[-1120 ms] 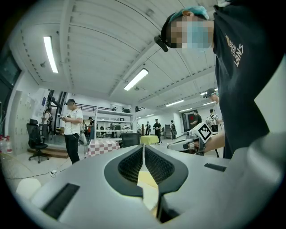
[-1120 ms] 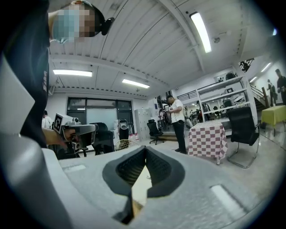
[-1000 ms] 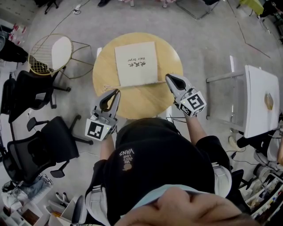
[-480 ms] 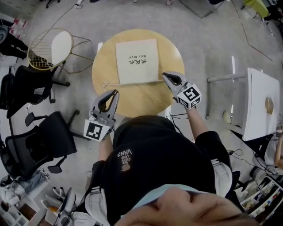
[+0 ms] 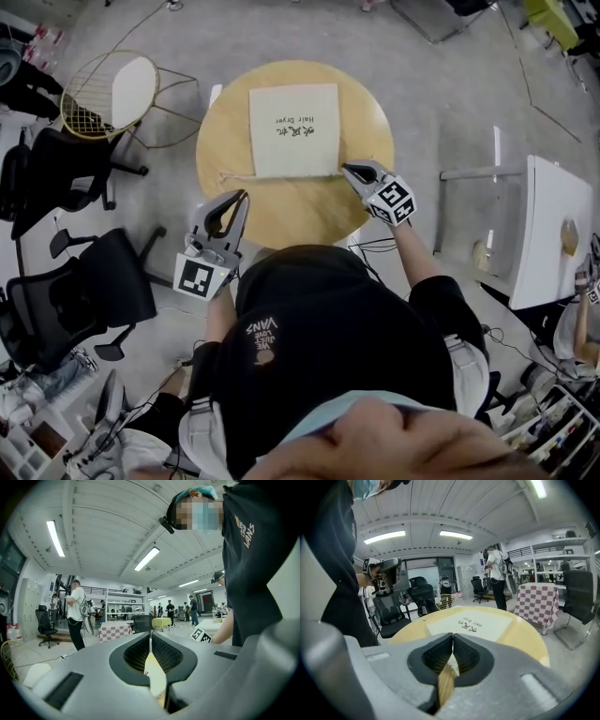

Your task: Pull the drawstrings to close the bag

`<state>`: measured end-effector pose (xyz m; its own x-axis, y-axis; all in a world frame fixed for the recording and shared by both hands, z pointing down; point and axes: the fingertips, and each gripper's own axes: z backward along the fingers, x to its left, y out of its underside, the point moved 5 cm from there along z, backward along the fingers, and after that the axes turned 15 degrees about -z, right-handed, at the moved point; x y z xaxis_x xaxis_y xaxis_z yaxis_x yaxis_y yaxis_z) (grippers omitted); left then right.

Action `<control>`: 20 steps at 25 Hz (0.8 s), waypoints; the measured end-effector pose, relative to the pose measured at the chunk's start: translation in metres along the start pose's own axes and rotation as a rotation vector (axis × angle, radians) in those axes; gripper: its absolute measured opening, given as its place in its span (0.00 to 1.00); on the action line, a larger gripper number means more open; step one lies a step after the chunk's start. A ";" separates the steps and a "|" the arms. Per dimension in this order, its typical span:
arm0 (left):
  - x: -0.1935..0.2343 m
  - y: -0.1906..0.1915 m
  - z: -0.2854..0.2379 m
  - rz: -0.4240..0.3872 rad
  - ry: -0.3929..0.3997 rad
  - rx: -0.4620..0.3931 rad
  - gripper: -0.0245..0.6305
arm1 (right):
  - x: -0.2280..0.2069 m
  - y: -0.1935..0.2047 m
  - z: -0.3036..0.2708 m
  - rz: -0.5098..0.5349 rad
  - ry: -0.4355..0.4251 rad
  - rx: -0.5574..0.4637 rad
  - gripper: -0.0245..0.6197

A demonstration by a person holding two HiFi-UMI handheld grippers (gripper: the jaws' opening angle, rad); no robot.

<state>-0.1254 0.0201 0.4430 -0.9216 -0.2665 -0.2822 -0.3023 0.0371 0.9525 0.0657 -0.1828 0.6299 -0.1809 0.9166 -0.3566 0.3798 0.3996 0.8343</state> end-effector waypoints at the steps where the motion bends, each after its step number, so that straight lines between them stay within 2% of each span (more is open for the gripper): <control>1: 0.000 0.001 0.000 0.003 -0.001 0.002 0.06 | -0.002 0.002 -0.002 -0.004 -0.001 0.011 0.04; 4: 0.000 0.003 0.000 0.013 -0.005 0.006 0.06 | -0.007 0.010 -0.008 -0.013 -0.007 0.042 0.04; 6: -0.001 0.003 0.000 0.015 -0.006 0.009 0.06 | -0.010 0.016 -0.011 -0.023 -0.010 0.069 0.15; 10: -0.001 0.004 0.002 0.018 -0.011 0.011 0.06 | -0.014 0.030 -0.015 -0.009 -0.015 0.138 0.16; 15: 0.000 0.007 0.004 0.021 -0.016 0.015 0.06 | -0.018 0.049 -0.020 0.071 -0.019 0.257 0.16; 17: 0.001 0.010 0.004 0.023 -0.014 0.017 0.06 | -0.020 0.052 -0.022 0.089 -0.015 0.288 0.20; 20: 0.000 0.012 0.001 0.028 -0.009 0.019 0.06 | -0.023 0.055 -0.025 0.101 -0.015 0.318 0.20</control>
<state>-0.1295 0.0220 0.4547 -0.9320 -0.2560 -0.2568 -0.2810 0.0624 0.9577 0.0685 -0.1823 0.6945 -0.1160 0.9509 -0.2869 0.6594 0.2898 0.6937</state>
